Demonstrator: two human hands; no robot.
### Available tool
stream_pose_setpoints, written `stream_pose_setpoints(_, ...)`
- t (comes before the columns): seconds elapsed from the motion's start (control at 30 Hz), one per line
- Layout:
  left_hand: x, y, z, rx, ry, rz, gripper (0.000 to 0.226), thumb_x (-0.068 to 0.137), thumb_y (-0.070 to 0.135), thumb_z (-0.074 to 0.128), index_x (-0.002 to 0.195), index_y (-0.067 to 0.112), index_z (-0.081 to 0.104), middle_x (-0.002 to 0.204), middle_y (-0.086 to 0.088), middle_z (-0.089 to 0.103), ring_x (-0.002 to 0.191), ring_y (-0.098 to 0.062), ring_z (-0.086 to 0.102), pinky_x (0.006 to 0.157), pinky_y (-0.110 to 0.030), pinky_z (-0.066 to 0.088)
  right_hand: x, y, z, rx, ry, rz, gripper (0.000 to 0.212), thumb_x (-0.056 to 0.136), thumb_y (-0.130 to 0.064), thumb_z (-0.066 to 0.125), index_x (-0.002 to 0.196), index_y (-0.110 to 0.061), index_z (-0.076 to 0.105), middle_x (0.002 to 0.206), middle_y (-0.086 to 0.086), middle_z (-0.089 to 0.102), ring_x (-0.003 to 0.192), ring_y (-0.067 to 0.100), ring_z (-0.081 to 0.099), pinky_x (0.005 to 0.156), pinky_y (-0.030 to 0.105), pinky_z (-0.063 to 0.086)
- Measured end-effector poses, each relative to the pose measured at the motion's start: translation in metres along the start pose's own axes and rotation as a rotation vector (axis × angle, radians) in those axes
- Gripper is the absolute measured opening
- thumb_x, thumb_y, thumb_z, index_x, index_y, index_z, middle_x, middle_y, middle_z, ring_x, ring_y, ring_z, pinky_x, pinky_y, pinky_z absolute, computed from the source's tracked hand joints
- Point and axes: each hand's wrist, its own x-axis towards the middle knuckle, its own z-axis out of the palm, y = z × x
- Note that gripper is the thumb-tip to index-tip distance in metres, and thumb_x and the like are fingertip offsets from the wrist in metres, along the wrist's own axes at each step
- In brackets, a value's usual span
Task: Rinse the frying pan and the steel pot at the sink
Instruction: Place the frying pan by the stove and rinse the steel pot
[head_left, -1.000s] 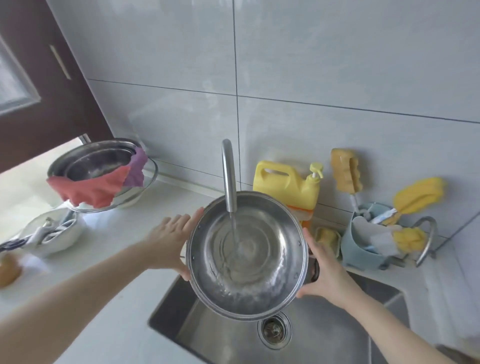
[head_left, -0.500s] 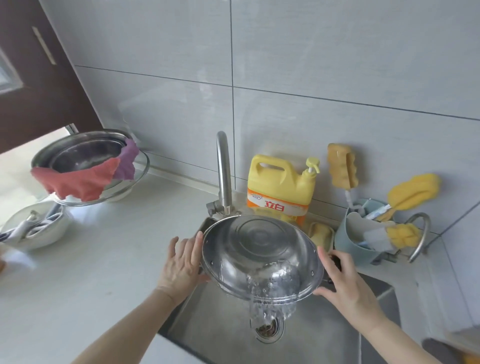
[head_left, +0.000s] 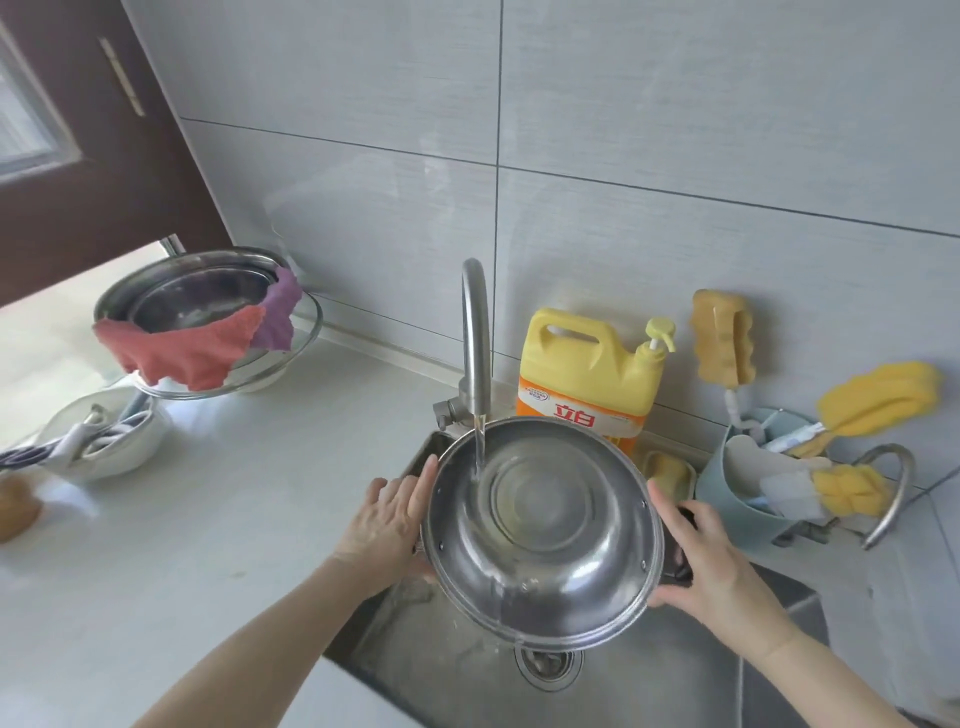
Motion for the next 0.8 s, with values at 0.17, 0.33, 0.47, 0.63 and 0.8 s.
stream_pose_setpoints(0.17,0.022,-0.011,-0.034,-0.092,-0.377,0.057,0.155,0.052,0.081,0.073,0.147,0.023,-0.034,0.159,-0.004,0.023,0.143,-0.019,0.026,0.118,-0.032,0.012,0.024,0.003,-0.011,0.198,-0.234,0.116,0.131,0.058,-0.040,0.091,0.137,-0.068,-0.009,0.112,-0.023,0.031,0.092,0.006,0.052,0.079,0.011,0.043)
stream_pose_setpoints(0.33,0.047,-0.026,-0.059,-0.202,-0.656,0.058,0.150,0.044,0.066,0.085,0.149,0.039,-0.019,0.153,-0.003,0.038,0.135,-0.024,0.044,0.114,-0.039,0.032,0.042,0.009,-0.015,0.332,-0.426,0.152,0.128,0.053,-0.029,0.091,0.140,-0.064,0.003,0.137,-0.037,0.029,0.117,-0.004,0.047,0.089,0.006,0.041)
stream_pose_setpoints(0.47,0.064,-0.029,-0.087,-0.396,-1.011,0.003,0.146,0.039,0.052,0.091,0.148,0.045,-0.006,0.147,0.005,0.045,0.126,-0.022,0.056,0.111,-0.044,0.040,0.041,0.021,-0.005,0.454,-0.587,0.199,0.119,0.054,-0.025,0.090,0.139,-0.066,0.019,0.143,-0.035,0.038,0.118,-0.010,0.048,0.097,0.019,0.044)
stream_pose_setpoints(0.63,0.075,-0.028,-0.137,-0.318,-1.095,0.040,0.109,0.067,0.036,0.089,0.149,0.035,0.016,0.126,0.010,0.060,0.086,0.004,0.061,0.089,-0.022,0.042,0.025,0.014,0.031,0.694,-0.708,0.249,0.112,0.063,-0.002,0.078,0.146,-0.053,0.023,0.143,-0.025,0.045,0.079,0.014,0.055,0.058,0.029,0.040)
stream_pose_setpoints(0.8,0.059,-0.044,-0.160,-0.216,-0.819,0.133,0.125,0.048,0.046,0.095,0.141,0.046,0.012,0.124,0.009,0.051,0.113,-0.013,0.054,0.099,-0.040,0.047,0.018,-0.022,0.068,0.684,-0.384,0.302,0.128,0.053,-0.013,0.089,0.143,-0.064,0.014,0.144,-0.021,0.046,0.118,0.010,0.056,0.104,0.036,0.046)
